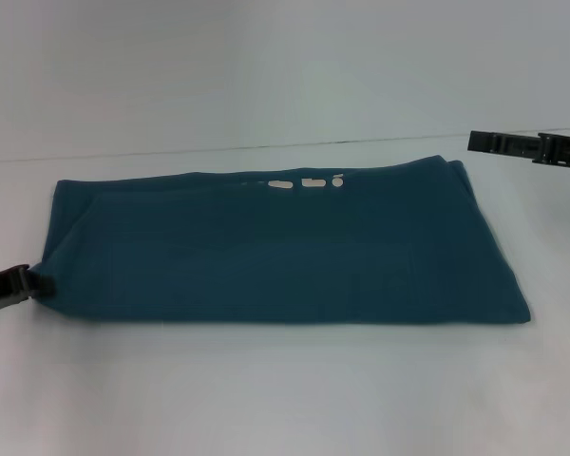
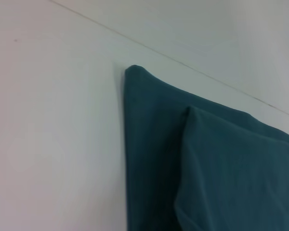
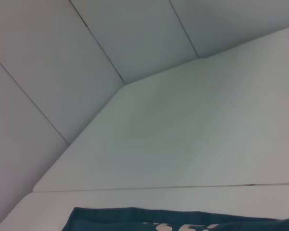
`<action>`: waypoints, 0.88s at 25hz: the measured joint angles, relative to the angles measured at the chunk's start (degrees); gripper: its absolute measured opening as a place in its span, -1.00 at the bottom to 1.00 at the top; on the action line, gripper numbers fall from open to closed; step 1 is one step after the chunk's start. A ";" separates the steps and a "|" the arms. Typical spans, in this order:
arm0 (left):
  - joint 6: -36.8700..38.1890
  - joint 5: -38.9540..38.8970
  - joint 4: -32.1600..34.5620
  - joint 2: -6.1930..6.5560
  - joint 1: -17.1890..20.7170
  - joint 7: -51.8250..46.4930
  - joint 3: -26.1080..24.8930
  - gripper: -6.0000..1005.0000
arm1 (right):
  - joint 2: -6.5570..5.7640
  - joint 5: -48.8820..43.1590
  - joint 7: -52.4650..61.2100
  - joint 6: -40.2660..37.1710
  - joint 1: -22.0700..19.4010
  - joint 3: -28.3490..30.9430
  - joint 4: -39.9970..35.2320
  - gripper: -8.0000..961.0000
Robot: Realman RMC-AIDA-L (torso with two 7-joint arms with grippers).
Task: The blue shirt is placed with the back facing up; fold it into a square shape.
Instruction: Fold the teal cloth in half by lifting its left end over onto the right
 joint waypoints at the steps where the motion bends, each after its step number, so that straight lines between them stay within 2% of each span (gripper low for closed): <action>1: 0.01 -0.01 0.05 0.03 0.20 0.18 -0.20 -0.81 | 0.17 0.02 -0.01 0.05 -0.03 0.00 0.04 0.88; 4: 0.30 -0.07 0.47 0.14 0.84 0.38 -0.42 -0.98 | 0.63 0.07 -0.03 0.14 -0.08 0.00 0.06 0.88; 10: 2.04 -0.55 3.70 0.13 3.90 0.55 -1.53 -0.98 | 1.17 0.84 -0.07 0.15 0.19 0.16 0.04 0.88; 14: 4.03 -0.40 5.70 0.24 5.72 1.56 -5.02 -0.98 | 1.49 1.49 -0.12 0.44 0.49 0.11 0.07 0.88; 22: 6.03 1.16 8.57 2.08 9.06 4.51 -13.58 -0.98 | 2.33 2.48 -0.10 0.85 1.17 -0.08 0.11 0.88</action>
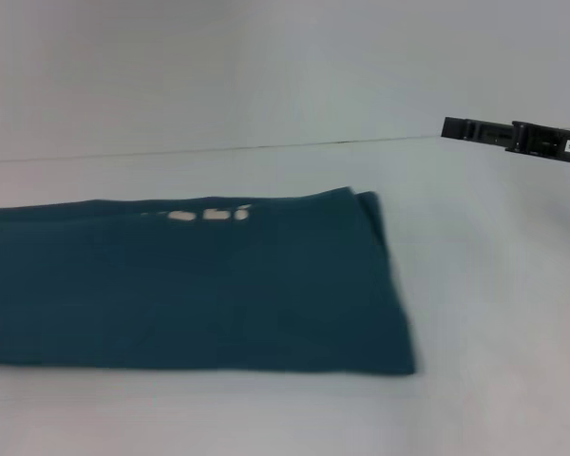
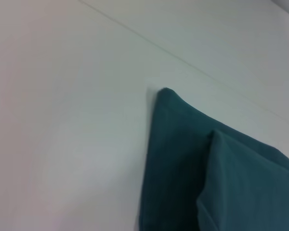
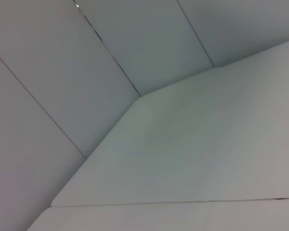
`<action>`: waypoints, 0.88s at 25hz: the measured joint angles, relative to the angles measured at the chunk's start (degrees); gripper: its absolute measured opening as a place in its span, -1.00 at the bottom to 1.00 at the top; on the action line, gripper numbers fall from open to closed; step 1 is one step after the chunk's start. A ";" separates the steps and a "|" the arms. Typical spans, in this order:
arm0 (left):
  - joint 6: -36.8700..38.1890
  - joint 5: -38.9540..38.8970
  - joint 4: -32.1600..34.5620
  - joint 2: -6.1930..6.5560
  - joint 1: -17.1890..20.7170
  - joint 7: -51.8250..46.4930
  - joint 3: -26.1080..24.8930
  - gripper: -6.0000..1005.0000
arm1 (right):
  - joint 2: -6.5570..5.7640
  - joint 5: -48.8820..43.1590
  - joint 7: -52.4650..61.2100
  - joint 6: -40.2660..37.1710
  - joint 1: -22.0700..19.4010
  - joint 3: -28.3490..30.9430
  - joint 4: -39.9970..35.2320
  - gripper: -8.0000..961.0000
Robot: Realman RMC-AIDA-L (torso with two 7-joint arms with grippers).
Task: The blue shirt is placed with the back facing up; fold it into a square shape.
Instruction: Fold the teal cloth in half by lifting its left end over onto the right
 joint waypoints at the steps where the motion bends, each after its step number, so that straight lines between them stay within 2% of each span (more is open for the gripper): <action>1: 0.02 0.68 0.43 0.20 0.25 0.20 -1.05 -0.98 | 0.11 0.02 0.10 0.00 0.08 0.00 0.01 0.88; 5: 1.34 1.99 1.22 0.97 0.81 1.86 -5.16 -0.98 | 0.35 0.03 0.27 -0.01 0.21 -0.12 0.02 0.88; 8: 4.07 -0.10 1.38 0.97 0.63 2.97 -6.01 -0.98 | 0.43 0.03 0.08 -0.08 0.30 -0.20 0.09 0.88; 10: 7.36 -3.24 1.55 0.36 0.25 3.92 -5.74 -0.98 | 0.41 0.03 -0.01 -0.25 0.29 -0.23 0.08 0.88; 13: 15.34 -13.18 1.86 -1.41 -1.29 6.12 -3.95 -0.98 | 0.40 0.03 -0.19 -0.65 -0.06 -0.07 -0.21 0.88; 16: 21.55 -24.66 1.70 -3.69 -4.01 7.20 1.59 -0.98 | 0.25 0.03 -0.86 -0.73 -0.45 0.35 -0.19 0.88; 17: 21.86 -27.68 1.60 -4.81 -5.51 7.18 5.05 -0.98 | 0.15 0.03 -1.16 -0.72 -0.56 0.51 -0.10 0.88; 19: 21.13 -31.31 0.80 -6.27 -8.17 7.17 10.98 -0.98 | 0.03 0.08 -1.59 -0.80 -0.75 0.61 -0.06 0.88; 20: 19.18 -33.46 -1.30 -6.70 -9.95 7.40 15.43 -0.98 | -0.03 0.16 -1.75 -0.85 -0.91 0.63 -0.09 0.88; 21: 18.04 -34.72 -2.65 -6.87 -10.90 7.75 17.83 -0.98 | -0.09 0.41 -2.03 -0.95 -1.04 0.62 -0.14 0.88; 22: 15.28 -36.81 -6.23 -6.79 -12.52 8.69 22.00 -0.98 | -0.17 0.68 -2.26 -1.03 -1.20 0.62 -0.19 0.88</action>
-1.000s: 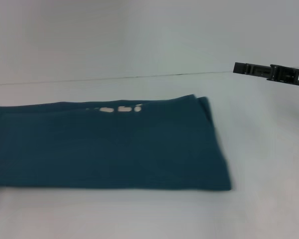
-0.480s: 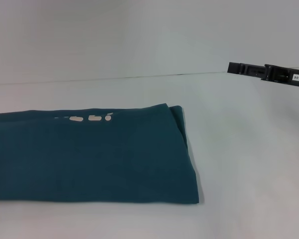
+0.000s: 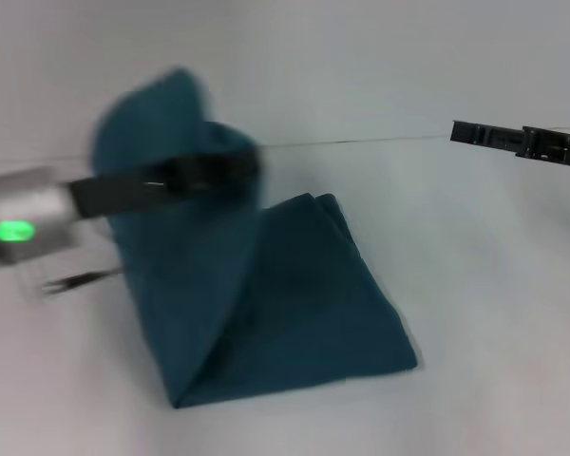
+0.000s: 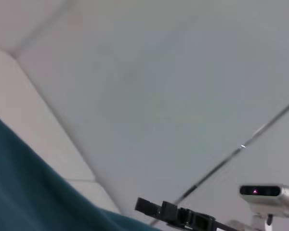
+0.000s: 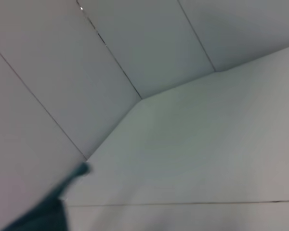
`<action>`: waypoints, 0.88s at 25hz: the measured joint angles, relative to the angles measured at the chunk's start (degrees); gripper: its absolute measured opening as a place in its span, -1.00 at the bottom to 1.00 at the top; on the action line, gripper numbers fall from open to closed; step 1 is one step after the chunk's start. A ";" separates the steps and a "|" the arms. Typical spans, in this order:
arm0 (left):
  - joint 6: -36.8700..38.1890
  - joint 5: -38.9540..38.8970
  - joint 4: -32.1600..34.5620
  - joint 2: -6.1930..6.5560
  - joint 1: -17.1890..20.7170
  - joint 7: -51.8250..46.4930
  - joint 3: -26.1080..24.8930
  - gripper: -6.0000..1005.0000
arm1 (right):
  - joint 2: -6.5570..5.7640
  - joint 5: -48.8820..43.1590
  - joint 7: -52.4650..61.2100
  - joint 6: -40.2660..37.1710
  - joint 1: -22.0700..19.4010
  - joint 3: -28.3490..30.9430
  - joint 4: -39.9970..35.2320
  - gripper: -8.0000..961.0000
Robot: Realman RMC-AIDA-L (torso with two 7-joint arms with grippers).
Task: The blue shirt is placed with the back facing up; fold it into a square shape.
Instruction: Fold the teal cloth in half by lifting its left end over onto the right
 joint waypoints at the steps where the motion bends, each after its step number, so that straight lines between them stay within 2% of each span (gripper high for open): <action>1: -3.24 -2.35 -4.47 0.13 -1.77 1.56 3.83 -0.98 | -0.04 0.23 -0.24 -0.15 -0.14 0.00 -0.01 0.88; 3: -8.66 -6.02 -13.48 0.17 -5.02 5.95 8.31 -0.98 | -0.12 0.57 -0.68 -0.50 -0.49 0.01 -0.06 0.88; 5: -12.42 -9.02 -22.94 -0.04 -8.18 12.30 9.98 -0.98 | -0.14 0.59 -0.97 -0.65 -0.73 -0.02 -0.09 0.88; 9: -18.67 -18.62 -43.16 -0.26 -13.43 29.67 9.18 -0.97 | -0.15 0.55 -1.66 -0.80 -1.11 -0.35 0.13 0.88; 10: -18.67 -18.62 -43.16 -0.26 -13.43 29.67 9.18 -0.96 | -0.16 0.48 -1.80 -0.80 -1.15 -0.40 0.18 0.88; 11: -22.06 -23.02 -51.93 -0.26 -14.79 40.15 6.35 -0.96 | -0.14 0.41 -1.98 -0.79 -1.17 -0.48 0.21 0.88; 14: -22.56 -23.23 -56.28 -0.29 -14.84 47.05 2.91 -0.94 | 0.13 0.21 -2.49 -0.10 -1.19 -1.00 0.31 0.88; 18: -19.59 -22.41 -57.26 -0.29 -13.83 47.66 2.49 -0.60 | 0.25 -0.16 -2.51 0.90 -1.19 -1.54 0.35 0.88; 22: -11.60 -21.46 -56.48 -0.30 -11.90 47.25 2.69 -0.27 | 0.23 -1.61 -1.88 2.84 -1.01 -2.36 0.95 0.88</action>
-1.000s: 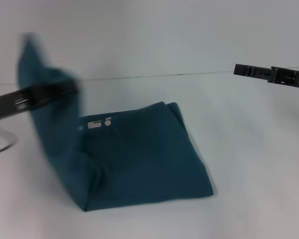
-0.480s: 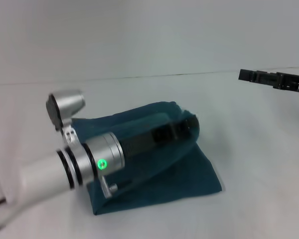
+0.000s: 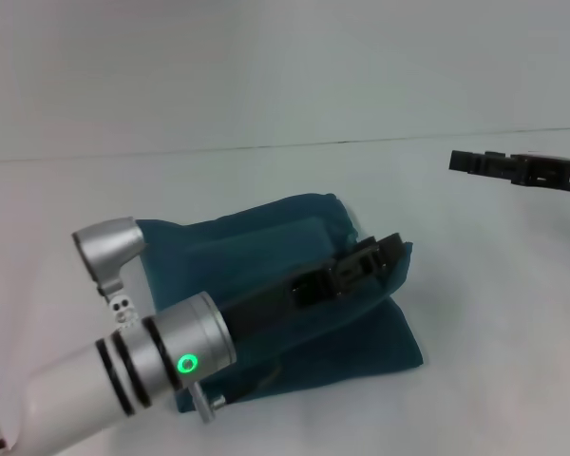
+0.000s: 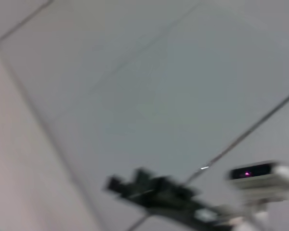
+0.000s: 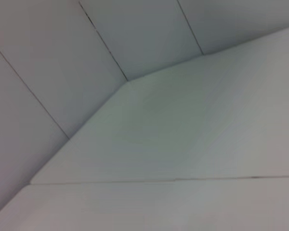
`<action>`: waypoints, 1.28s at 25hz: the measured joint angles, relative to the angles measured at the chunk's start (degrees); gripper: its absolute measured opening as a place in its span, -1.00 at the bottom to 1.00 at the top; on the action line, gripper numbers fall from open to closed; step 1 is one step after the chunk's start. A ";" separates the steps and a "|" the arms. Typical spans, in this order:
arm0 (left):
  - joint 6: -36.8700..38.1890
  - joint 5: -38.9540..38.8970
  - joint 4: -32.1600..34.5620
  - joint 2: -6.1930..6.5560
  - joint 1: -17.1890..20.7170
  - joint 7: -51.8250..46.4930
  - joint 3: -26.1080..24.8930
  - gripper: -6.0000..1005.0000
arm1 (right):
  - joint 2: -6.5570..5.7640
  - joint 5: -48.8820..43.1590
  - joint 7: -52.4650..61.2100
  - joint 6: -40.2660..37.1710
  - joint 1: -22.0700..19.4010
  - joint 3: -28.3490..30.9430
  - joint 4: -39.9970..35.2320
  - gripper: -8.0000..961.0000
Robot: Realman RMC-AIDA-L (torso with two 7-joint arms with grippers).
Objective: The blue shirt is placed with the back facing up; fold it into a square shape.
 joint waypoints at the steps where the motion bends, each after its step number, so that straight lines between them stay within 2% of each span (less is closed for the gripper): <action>1: 0.00 0.00 0.00 0.00 0.00 0.00 0.00 -0.18 | -0.16 -0.32 0.27 0.45 0.11 -0.06 0.59 0.88; 2: 7.07 0.49 1.76 0.00 1.94 -2.68 0.40 -0.10 | -0.36 -0.62 0.54 0.76 0.24 -0.10 1.21 0.88; 6: 13.90 1.96 6.70 0.09 5.00 -6.10 0.92 0.21 | -1.08 -2.13 2.97 1.75 0.78 -0.15 2.61 0.88; 9: 15.55 2.96 13.09 0.50 8.93 -6.56 1.35 0.43 | -1.10 -3.85 5.56 2.53 1.67 -0.35 3.14 0.88; 14: 13.05 3.36 26.00 0.94 16.66 -7.85 4.19 0.76 | -1.27 -6.31 11.05 4.15 4.51 -2.32 5.47 0.88; 18: 12.71 5.97 33.74 1.81 21.76 -7.58 4.21 0.81 | -1.81 -8.10 16.18 5.09 7.06 -4.65 8.11 0.88; 22: 12.27 9.72 37.77 2.38 24.76 -6.97 1.65 0.86 | -1.92 -8.60 19.86 2.53 8.55 -7.23 9.01 0.88; 29: 11.88 17.73 39.93 2.64 26.61 -3.76 -2.96 0.87 | -1.71 -8.62 24.93 -0.66 9.99 -8.23 9.47 0.88; 32: 11.52 18.08 40.00 2.65 26.83 -3.22 -3.47 0.87 | -1.44 -8.43 26.03 -0.65 10.90 -8.28 10.54 0.87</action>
